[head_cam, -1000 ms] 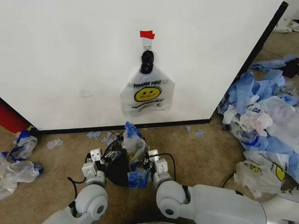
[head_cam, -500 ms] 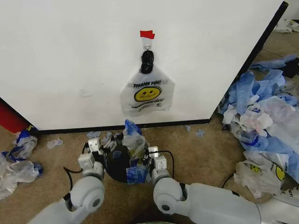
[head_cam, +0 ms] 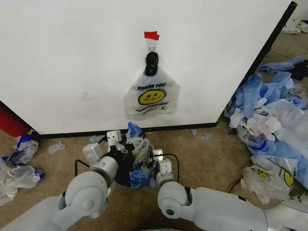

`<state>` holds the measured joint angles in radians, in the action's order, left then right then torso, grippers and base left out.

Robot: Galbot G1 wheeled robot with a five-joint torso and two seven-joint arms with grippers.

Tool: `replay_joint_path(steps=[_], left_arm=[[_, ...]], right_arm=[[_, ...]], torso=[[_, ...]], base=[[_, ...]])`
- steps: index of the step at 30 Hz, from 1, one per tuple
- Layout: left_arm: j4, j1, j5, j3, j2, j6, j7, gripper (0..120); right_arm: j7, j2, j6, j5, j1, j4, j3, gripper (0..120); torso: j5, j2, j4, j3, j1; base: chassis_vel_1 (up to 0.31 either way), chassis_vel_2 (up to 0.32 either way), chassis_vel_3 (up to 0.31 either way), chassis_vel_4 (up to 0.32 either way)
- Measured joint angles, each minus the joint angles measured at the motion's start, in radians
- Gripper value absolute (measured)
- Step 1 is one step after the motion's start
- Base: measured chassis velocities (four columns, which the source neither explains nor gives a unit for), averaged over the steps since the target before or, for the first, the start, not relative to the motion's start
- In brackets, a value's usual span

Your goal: Pick up the garbage bag from the wall and place it over the trash bin.

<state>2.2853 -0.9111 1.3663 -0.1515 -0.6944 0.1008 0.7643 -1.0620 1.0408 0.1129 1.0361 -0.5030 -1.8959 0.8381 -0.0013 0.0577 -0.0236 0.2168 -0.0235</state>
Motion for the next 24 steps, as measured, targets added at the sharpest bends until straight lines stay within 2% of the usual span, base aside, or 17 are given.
replay_joint_path(steps=[3,5,6,10,16,24], left_arm=[[-0.027,0.030,0.026,-0.048,0.010,-0.002,0.006,94],[-0.057,0.101,0.063,-0.145,0.020,-0.004,0.028,94],[-0.057,0.101,0.063,-0.145,0.020,-0.004,0.028,94],[-0.082,0.281,0.138,-0.303,0.013,-0.004,0.079,94],[-0.102,0.387,0.171,-0.382,-0.020,-0.004,0.106,94],[-0.113,0.425,0.186,-0.423,-0.012,-0.006,0.115,94]], right_arm=[[0.000,-0.004,0.000,0.000,0.000,-0.003,0.001,2],[0.005,-0.008,-0.001,-0.004,-0.003,-0.006,0.001,2],[0.005,-0.008,-0.001,-0.004,-0.003,-0.006,0.001,2],[0.010,-0.011,-0.004,-0.019,-0.015,-0.004,0.002,2],[0.015,-0.014,-0.005,-0.030,-0.026,-0.006,0.001,2],[0.022,-0.020,-0.007,-0.031,-0.025,-0.006,0.001,2]], torso=[[0.0000,0.000,0.0000,0.000,0.000],[-0.0001,0.000,0.0000,0.000,0.000],[-0.0001,0.000,0.0000,0.000,0.000],[0.0003,0.000,-0.0005,0.000,0.000],[0.0000,0.000,-0.0001,0.000,0.000],[0.0000,0.000,0.0000,0.000,0.000]], base=[[0.000,0.000,0.000,0.000],[0.000,0.000,0.000,0.000],[0.000,0.000,0.000,0.000],[0.000,0.000,0.000,0.000],[0.000,0.000,0.000,0.000],[0.000,0.000,0.000,0.000]])
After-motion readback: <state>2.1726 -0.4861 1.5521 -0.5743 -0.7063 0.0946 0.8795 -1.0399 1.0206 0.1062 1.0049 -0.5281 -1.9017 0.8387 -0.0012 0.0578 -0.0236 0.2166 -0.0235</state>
